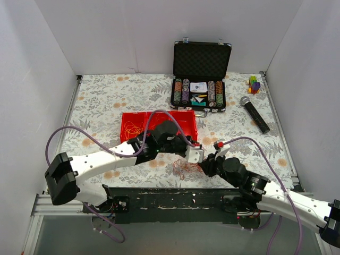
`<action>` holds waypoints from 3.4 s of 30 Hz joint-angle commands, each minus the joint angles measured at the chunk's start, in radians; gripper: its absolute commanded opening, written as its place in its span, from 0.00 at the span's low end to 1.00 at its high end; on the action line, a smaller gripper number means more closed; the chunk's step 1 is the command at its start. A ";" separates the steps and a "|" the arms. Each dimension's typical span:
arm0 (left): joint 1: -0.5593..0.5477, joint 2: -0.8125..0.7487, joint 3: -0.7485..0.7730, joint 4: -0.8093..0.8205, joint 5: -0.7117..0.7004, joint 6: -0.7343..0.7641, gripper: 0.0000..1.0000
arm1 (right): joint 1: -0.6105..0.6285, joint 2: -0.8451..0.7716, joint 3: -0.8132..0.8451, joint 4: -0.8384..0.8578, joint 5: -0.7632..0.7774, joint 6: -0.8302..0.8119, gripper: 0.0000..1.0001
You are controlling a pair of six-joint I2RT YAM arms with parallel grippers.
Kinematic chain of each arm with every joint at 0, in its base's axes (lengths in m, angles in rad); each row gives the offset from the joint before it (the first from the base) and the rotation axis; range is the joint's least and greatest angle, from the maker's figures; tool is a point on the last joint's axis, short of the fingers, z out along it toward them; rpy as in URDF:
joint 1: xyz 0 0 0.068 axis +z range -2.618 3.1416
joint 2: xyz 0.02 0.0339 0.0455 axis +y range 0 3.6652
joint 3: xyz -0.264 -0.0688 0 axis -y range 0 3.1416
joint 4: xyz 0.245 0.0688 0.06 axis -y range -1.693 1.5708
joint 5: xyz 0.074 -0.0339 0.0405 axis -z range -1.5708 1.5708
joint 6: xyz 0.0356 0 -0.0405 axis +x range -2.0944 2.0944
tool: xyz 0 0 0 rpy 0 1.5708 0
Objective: Untangle the cables
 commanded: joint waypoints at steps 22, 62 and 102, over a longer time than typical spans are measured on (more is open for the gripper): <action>-0.004 -0.112 0.448 -0.108 -0.046 -0.350 0.00 | 0.000 -0.026 0.224 -0.072 0.029 -0.114 0.60; -0.007 0.043 1.144 0.300 -0.198 -0.030 0.06 | 0.000 0.293 0.034 0.266 -0.051 -0.059 0.52; 0.012 -0.132 0.558 0.676 -0.463 0.393 0.00 | 0.000 0.127 0.184 0.092 -0.077 -0.156 0.54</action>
